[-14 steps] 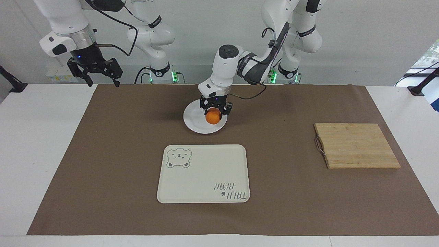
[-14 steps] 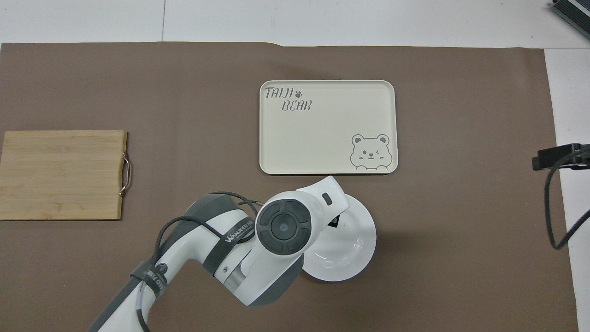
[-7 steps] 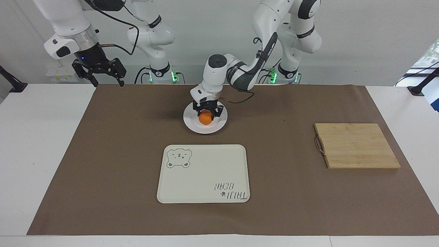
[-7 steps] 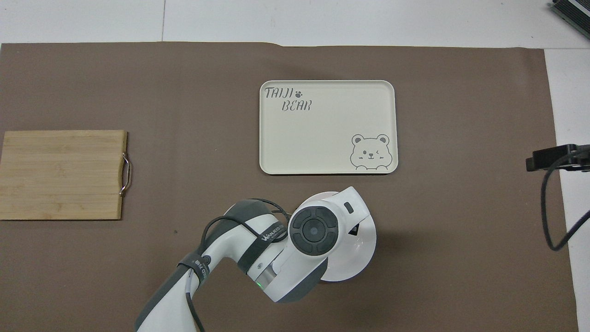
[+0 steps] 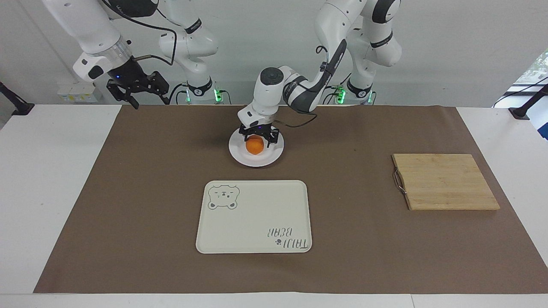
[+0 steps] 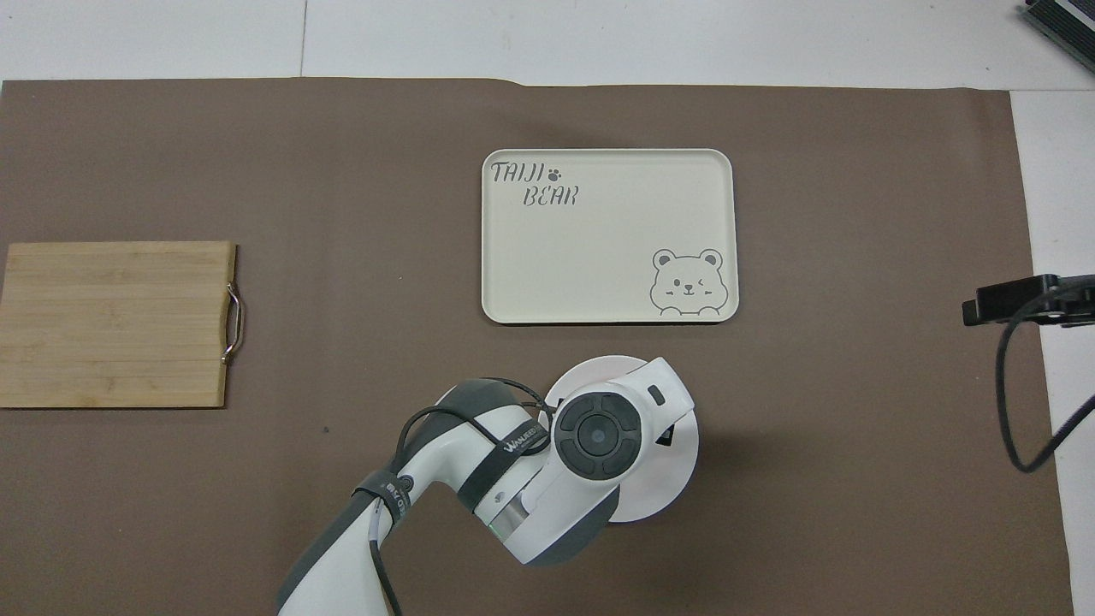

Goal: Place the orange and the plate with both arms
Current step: 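Release the orange onto the plate while the right gripper approaches the plate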

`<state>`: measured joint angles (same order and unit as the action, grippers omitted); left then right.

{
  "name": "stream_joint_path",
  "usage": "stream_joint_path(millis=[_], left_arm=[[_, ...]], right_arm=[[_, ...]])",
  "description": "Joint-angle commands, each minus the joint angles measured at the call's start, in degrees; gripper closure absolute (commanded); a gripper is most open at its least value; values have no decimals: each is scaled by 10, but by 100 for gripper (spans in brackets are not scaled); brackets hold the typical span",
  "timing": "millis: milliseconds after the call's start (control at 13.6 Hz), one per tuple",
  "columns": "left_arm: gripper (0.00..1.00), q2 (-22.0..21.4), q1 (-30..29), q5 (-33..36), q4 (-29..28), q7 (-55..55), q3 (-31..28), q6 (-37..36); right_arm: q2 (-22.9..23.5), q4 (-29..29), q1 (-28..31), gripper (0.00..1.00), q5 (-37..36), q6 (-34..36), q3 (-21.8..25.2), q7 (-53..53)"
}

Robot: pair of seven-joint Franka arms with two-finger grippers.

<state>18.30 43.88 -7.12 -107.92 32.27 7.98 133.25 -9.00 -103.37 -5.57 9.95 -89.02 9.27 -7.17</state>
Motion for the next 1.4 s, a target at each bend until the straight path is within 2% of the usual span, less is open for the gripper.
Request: stream_joint_path(millis=[0,147,368,589,809,1104,1324], left_arm=[[0,-55,-25,-9,-6,-5,-8,-47],[0,-77,-37,-4,-4,-5,-25,-58],[0,-110,-87,23,6,-15,-30,-96],[0,-139,-157,58,12,-110,-30,-151],[0,-155,-214,59,13,-177,-30,-176],[0,-166,-255,70,16,-248,-34,-202],[0,-170,-279,94,35,-285,-34,-229]], right_arm=[[-16,-46,6,0,35,-22,-2,-22],[-18,-83,7,0,85,-26,-1,-25],[-17,-144,1,0,109,-83,-2,-54],[-16,-207,-1,0,154,-122,-2,-95],[-17,-245,-1,0,174,-142,-2,-124],[-29,-310,-8,0,203,-195,-3,-166],[-24,-342,-22,0,255,-228,-3,-174]])
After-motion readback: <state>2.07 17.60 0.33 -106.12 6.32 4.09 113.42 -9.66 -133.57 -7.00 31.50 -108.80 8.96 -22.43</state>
